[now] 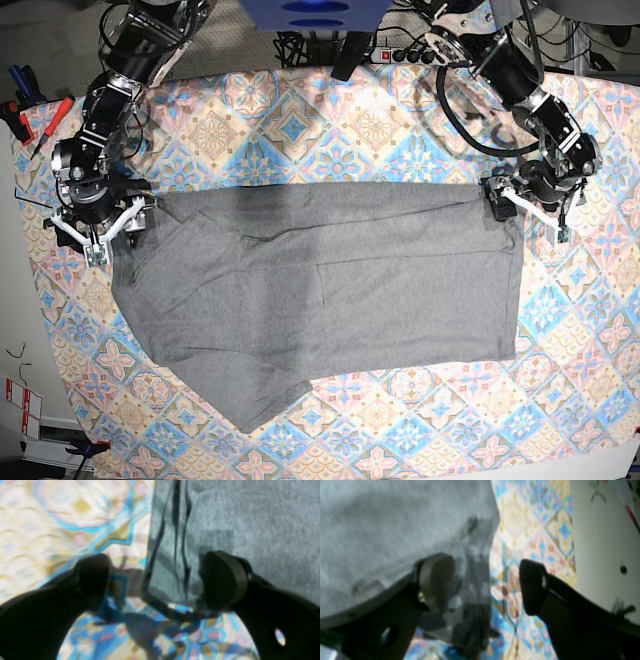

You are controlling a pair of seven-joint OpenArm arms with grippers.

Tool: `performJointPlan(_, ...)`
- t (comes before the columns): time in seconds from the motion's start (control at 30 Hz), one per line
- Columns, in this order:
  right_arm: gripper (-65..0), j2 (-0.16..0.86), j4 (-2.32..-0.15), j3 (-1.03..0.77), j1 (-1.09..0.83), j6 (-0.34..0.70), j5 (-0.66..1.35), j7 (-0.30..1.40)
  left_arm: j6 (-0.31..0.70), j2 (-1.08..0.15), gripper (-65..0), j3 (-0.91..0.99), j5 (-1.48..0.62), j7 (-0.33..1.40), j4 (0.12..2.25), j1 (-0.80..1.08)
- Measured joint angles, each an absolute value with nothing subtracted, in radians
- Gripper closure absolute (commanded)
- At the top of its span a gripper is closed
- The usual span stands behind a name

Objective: Fold the T-shirt properly
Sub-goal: 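Lower the folded edge onto the shirt and open both grippers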

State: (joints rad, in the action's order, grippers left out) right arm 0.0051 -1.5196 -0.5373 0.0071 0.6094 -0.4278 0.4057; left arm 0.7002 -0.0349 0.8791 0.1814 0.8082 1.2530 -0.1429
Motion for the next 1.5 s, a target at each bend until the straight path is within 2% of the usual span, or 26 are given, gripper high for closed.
performJointPlan(0.17, -43.9, 0.001, -1.520, -0.579, 0.003, 0.609, -0.422, 0.411, 0.686, -0.059, -60.8, 0.879, 0.183, 0.774, 1.138, -0.205)
performJointPlan(0.37, -43.9, 0.002, -1.480, -0.659, 0.040, 0.618, -0.420, 0.417, 0.689, -0.056, -60.8, 0.878, 0.171, 0.785, 1.136, -0.207)
performJointPlan(0.47, -43.9, 0.003, -1.427, -0.717, 0.110, 0.715, -0.403, 0.517, 0.689, -0.056, -60.8, 0.878, 0.171, 0.785, 1.136, -0.206)
performJointPlan(0.57, -43.9, -0.002, -1.419, -0.810, 0.199, 0.701, -0.363, 0.613, 0.696, -0.058, -60.8, 0.878, 0.170, 0.787, 1.136, -0.204)
performJointPlan(0.77, -43.9, 0.004, -1.406, -0.865, 0.264, 0.697, -0.360, 0.736, 0.696, -0.061, -60.8, 0.878, 0.167, 0.781, 1.136, -0.193)
performJointPlan(1.07, -43.9, 0.076, -1.158, -0.873, 0.268, 0.696, -0.228, 0.805, 0.696, -0.061, -60.8, 0.876, 0.163, 0.776, 1.137, -0.185)
performJointPlan(1.27, -43.9, 0.148, -0.976, -0.871, 0.274, 0.696, -0.129, 0.776, 0.696, -0.061, -60.8, 0.876, 0.163, 0.776, 1.137, -0.186)
performJointPlan(1.5, -43.9, 0.161, -0.915, -0.868, 0.287, 0.696, -0.118, 0.745, 0.696, -0.061, -60.8, 0.876, 0.163, 0.777, 1.137, -0.185)
